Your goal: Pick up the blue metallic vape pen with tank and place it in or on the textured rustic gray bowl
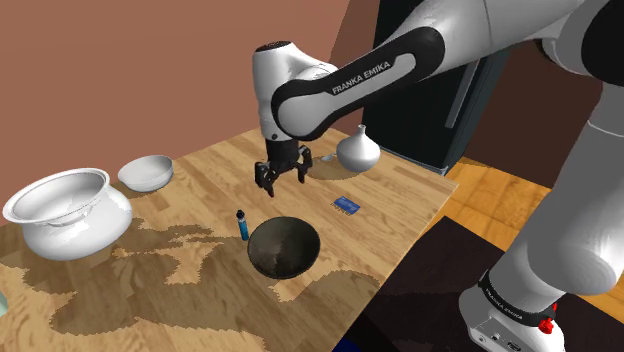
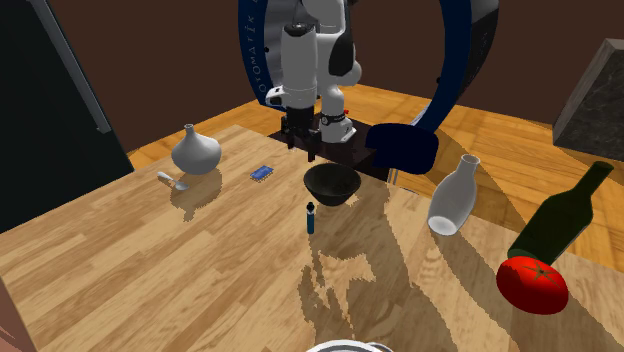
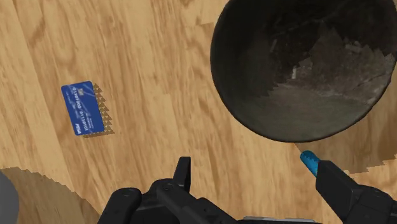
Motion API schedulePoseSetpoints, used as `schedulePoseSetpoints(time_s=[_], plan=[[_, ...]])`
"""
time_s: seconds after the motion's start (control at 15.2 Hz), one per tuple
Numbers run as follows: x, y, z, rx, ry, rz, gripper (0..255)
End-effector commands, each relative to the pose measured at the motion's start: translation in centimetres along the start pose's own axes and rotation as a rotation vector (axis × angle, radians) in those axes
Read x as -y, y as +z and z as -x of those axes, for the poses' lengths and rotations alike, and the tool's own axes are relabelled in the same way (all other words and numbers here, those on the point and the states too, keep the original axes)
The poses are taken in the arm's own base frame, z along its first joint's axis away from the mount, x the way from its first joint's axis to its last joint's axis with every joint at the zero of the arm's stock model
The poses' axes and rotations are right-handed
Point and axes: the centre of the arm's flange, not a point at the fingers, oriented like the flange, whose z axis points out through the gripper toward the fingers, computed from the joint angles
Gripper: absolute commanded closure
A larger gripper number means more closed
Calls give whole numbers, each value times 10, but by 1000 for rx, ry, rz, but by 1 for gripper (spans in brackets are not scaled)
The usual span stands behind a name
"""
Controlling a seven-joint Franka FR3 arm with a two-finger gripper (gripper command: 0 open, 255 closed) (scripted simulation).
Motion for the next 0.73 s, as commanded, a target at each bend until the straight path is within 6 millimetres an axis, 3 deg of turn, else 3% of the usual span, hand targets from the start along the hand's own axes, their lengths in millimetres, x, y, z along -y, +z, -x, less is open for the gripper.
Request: schedulePoseSetpoints(time_s=[0.0,0.66], plan=[[22,9,-11,-1,3,-5,0],[115,65,-66,-3,10,-24,0]])
